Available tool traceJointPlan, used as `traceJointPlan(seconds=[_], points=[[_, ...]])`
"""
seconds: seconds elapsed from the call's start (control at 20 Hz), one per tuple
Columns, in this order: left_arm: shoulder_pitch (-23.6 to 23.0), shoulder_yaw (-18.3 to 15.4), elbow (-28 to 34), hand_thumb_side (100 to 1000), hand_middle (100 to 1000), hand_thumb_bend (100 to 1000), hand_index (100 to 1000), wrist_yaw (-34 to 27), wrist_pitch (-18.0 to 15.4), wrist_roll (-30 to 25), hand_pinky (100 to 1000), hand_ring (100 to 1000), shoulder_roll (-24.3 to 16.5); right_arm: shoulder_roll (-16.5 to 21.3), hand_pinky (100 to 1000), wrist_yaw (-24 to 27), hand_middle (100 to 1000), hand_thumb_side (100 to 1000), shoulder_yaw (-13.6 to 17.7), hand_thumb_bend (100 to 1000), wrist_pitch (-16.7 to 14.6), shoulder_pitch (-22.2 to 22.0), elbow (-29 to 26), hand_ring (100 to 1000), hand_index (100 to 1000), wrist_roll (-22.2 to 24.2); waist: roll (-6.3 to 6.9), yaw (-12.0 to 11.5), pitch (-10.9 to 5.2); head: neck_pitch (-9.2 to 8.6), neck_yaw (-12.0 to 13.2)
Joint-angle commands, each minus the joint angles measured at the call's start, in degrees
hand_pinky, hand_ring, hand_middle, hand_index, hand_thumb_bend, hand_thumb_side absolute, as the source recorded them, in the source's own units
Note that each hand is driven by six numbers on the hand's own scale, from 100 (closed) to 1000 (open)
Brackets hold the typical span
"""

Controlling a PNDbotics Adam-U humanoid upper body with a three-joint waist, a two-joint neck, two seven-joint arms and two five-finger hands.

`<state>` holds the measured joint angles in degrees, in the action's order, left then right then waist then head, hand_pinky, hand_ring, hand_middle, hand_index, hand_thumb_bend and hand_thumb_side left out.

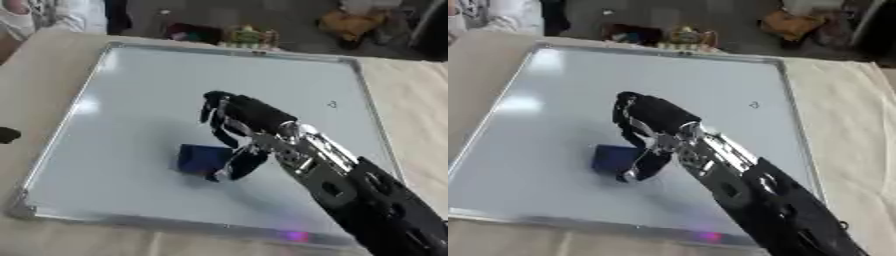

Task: Wipe the whiteboard clean with a brush.

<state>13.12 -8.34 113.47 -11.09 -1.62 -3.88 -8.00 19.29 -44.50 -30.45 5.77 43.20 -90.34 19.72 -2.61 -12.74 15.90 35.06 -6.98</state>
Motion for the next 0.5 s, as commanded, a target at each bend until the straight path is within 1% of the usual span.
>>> traceJointPlan(seconds=[0.05, 0.25, 0.5], points=[[0.6, 0.2, 1.1, 881, 444, 187, 493, 0.1, 0.1, -0.1, 536, 409, -0.2, -0.1, 832, -1.2, 675, 186, 0.0, 640, -0.3, 0.4, 0.8, 1000, 135, -0.6, 0.13, -0.1, -0.79, -0.72, 0.1], [0.7, 0.2, 1.1, 881, 444, 186, 492, 0.3, 0.3, -0.1, 536, 408, -0.1, -0.4, 833, -1.7, 671, 185, 0.0, 649, -0.7, 0.2, 2.0, 1000, 135, -1.1, 0.06, -0.2, -0.71, -0.73, 0.1], [0.7, 0.3, 1.1, 882, 443, 182, 492, 0.3, 0.4, -0.3, 536, 408, 0.0, -0.6, 831, -1.8, 643, 165, 0.2, 605, -1.2, 0.1, 3.1, 1000, 129, -1.8, -0.03, -0.3, -0.58, -0.79, 0.3]])
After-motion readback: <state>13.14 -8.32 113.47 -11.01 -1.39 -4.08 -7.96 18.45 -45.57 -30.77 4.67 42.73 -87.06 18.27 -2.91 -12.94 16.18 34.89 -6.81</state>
